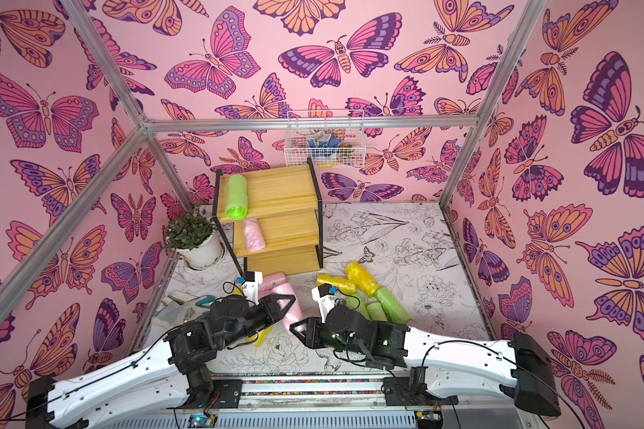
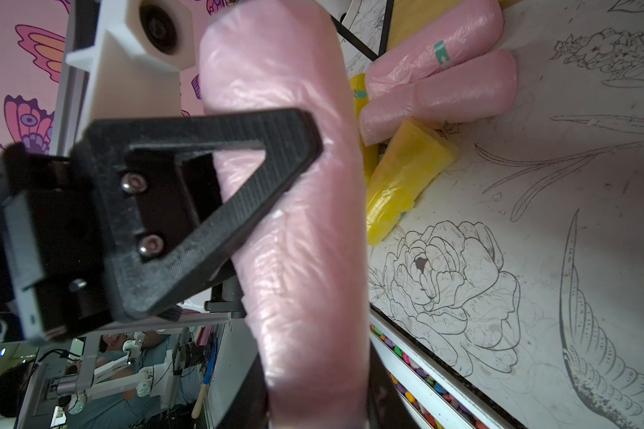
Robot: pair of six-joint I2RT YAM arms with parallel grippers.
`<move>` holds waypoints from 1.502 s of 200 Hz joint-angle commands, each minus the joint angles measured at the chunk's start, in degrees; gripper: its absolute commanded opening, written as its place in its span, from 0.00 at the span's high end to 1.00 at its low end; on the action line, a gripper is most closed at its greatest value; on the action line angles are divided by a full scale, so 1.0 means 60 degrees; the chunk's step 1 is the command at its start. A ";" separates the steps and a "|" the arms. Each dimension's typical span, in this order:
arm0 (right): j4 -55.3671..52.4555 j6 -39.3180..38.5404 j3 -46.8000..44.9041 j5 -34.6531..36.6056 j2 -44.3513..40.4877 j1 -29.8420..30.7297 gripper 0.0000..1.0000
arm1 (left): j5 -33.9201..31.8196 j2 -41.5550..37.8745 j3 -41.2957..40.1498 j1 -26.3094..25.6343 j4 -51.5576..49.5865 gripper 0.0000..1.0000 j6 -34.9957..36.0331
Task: Sort the rolls of trash bags by color and place them on the shelf
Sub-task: Pick up the roll of trash bags from the center of the board, then place the roll of trash bags on the shelf.
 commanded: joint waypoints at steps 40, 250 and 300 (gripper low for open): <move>-0.0156 -0.0703 0.0523 0.1409 -0.0393 -0.0045 1.00 | -0.1395 -0.1779 0.1847 -0.0100 -0.4682 0.10 0.1398; 0.0823 -0.1424 0.6835 -0.1674 0.6416 -0.3557 1.00 | -0.3141 -0.6075 0.2838 -0.0094 -0.9305 0.14 0.1390; 0.0581 -0.1705 0.7456 -0.1319 0.7063 -0.3719 1.00 | -0.3334 -0.6097 0.2661 -0.0099 -0.9182 0.13 0.1312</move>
